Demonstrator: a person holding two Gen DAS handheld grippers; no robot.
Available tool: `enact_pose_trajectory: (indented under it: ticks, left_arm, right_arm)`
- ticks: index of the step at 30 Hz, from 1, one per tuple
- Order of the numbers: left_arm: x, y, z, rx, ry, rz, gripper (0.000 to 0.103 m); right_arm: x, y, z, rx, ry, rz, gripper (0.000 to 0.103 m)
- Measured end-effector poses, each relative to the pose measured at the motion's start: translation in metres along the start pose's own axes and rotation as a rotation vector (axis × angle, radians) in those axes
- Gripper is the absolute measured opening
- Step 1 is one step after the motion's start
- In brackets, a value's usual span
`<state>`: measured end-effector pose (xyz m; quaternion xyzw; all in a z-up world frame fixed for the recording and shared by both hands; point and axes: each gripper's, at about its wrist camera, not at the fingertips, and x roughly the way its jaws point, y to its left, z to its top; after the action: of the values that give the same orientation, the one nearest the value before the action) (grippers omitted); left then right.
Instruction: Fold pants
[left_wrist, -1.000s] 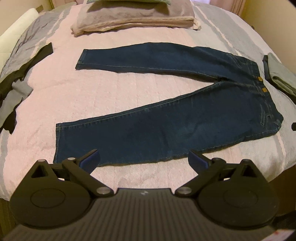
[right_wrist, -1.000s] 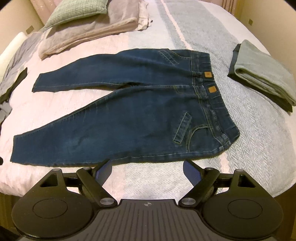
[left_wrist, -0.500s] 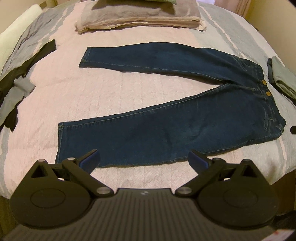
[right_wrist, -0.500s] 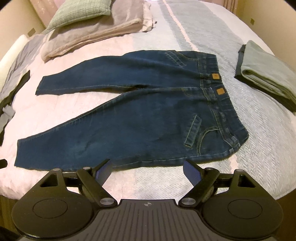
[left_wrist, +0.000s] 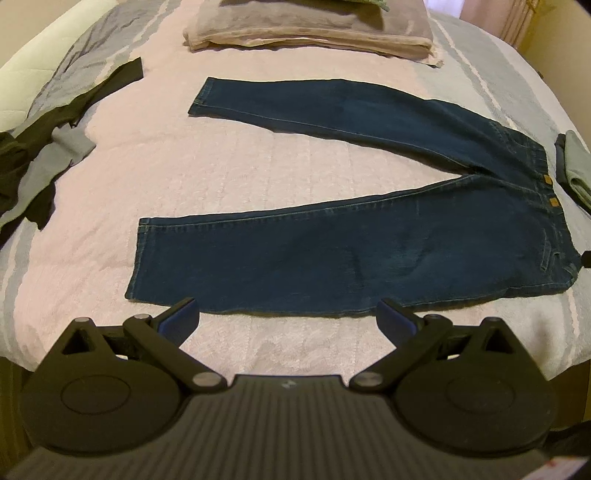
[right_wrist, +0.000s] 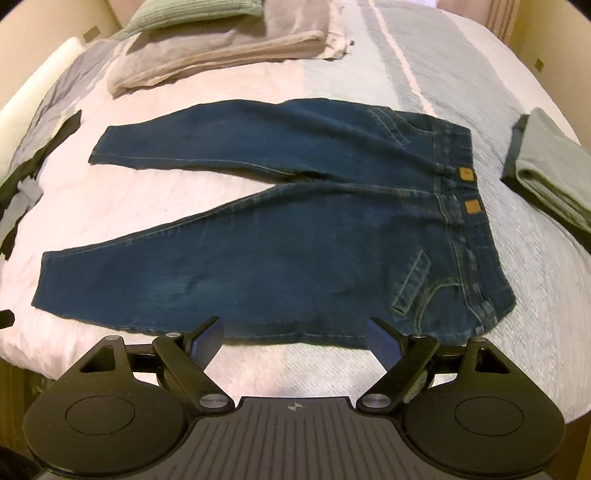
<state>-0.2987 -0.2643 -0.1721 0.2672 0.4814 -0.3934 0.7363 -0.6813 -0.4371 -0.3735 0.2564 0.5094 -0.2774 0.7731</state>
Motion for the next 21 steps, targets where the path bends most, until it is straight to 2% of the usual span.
enact_pose_trajectory:
  ticks: [8, 21]
  left_arm:
    - [0.0, -0.004, 0.001, 0.012, -0.007, -0.002, 0.101]
    - [0.01, -0.052, 0.011, 0.1, -0.006, -0.042, 0.101]
  right_arm:
    - [0.003, -0.001, 0.004, -0.014, 0.002, 0.0, 0.081]
    - [-0.008, -0.057, -0.005, 0.048, 0.005, -0.07, 0.081]
